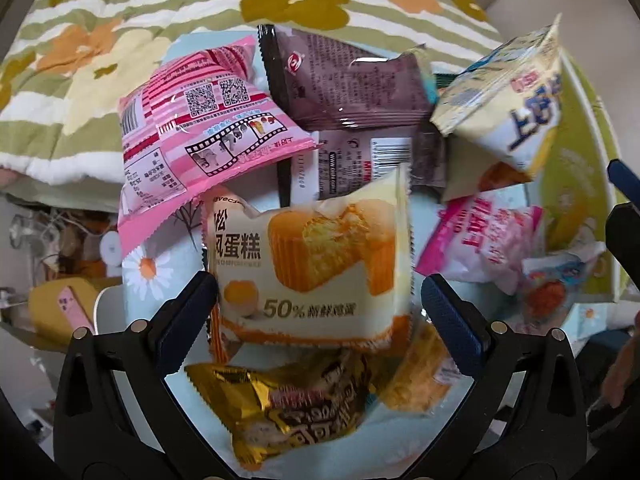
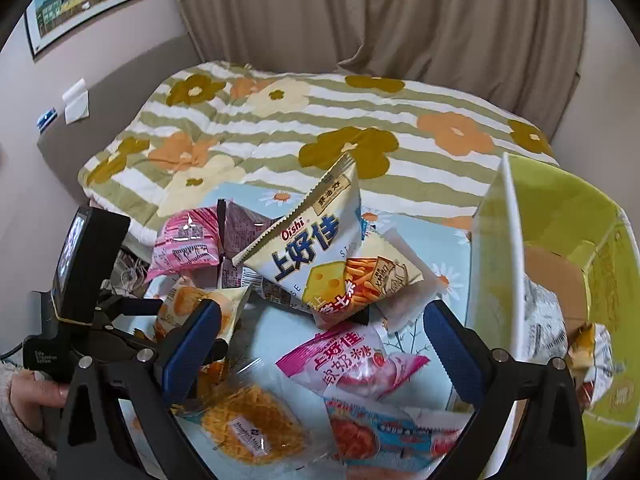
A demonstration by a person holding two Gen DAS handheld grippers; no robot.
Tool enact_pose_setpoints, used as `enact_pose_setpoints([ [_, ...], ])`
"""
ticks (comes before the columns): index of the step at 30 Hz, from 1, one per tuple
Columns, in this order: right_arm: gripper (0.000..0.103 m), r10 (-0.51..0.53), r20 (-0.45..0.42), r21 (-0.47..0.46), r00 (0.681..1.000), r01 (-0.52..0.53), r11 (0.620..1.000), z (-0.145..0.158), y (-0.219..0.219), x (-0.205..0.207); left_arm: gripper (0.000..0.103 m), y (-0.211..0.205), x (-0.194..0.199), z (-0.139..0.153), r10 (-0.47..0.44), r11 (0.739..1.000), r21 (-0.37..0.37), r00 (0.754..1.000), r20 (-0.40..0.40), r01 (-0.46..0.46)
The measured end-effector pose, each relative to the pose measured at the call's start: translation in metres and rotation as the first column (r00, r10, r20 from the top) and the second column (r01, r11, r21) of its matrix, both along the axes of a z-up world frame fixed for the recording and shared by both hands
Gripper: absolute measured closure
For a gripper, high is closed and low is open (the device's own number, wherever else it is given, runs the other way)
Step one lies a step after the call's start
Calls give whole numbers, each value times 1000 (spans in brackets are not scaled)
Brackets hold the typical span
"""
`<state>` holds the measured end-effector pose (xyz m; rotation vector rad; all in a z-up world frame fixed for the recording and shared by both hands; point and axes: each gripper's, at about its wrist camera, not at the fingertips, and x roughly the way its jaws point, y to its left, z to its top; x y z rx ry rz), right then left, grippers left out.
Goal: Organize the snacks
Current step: 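Grasp the cake packet with the left gripper while the right grasps the Oishi bag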
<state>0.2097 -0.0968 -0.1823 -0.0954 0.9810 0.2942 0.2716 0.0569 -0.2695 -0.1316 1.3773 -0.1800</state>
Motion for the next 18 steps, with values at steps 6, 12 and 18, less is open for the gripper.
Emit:
enact_pose_setpoints([
  [6,2,58,-31,-37,998,-59,998,-19,7,13,1,-14,3,-11,-13,996,89,1000,-14,14],
  [12,2,98,-48,-66,994,-101,993,-31,12,24,1,-10,4,-27,19,992,124,998,-63,-11],
  [18,2,135,-51,-109,990,-140,984,-40,13,32,20,3,2,-26,69,993,102,996,-57,-63],
])
